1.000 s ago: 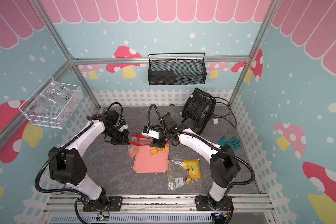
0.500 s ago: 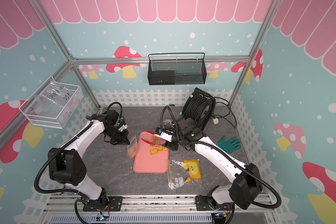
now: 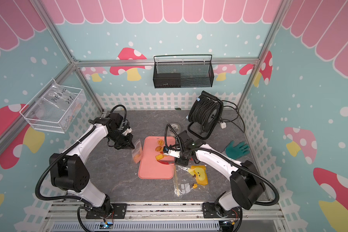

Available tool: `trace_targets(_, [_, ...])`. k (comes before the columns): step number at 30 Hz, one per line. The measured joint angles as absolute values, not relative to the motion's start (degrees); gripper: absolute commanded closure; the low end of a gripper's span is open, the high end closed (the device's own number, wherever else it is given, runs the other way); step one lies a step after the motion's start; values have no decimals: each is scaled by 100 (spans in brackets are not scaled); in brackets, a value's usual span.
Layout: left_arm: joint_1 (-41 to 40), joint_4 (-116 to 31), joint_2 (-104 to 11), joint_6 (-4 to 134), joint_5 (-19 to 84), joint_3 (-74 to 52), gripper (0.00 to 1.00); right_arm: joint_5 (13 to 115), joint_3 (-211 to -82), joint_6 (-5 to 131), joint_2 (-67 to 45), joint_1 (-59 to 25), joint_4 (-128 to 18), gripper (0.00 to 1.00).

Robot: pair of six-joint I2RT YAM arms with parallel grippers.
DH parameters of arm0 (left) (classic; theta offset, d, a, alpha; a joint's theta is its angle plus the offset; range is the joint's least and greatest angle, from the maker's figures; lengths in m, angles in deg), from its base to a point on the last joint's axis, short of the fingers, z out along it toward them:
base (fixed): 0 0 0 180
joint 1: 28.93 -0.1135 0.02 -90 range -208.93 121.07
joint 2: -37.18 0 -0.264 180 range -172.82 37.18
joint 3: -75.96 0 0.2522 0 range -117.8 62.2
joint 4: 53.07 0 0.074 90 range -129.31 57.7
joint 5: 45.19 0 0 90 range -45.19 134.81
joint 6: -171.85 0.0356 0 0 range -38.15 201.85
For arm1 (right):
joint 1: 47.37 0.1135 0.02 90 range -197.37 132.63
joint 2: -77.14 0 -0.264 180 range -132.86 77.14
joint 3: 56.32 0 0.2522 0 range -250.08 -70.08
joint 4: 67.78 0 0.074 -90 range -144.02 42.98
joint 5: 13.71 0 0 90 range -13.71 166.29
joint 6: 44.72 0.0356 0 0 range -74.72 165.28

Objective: Put the cookies into a resealable bag to prevent moisture
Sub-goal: Pick up the cookie from the tray.

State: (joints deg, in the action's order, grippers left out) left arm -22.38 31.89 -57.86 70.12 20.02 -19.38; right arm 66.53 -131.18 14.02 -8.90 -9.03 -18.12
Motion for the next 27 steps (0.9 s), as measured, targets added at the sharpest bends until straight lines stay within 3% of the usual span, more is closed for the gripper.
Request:
trace_targets(14, [-2238,3189,-5786,7041,2019,-1931,100,6537,-13673,1198,-1738,-913,-1727,41])
trace_targets(27, [-2238,3189,-5786,7056,2019,-1931,100,6467,-13815,1188,-1634,-800,-1018,42])
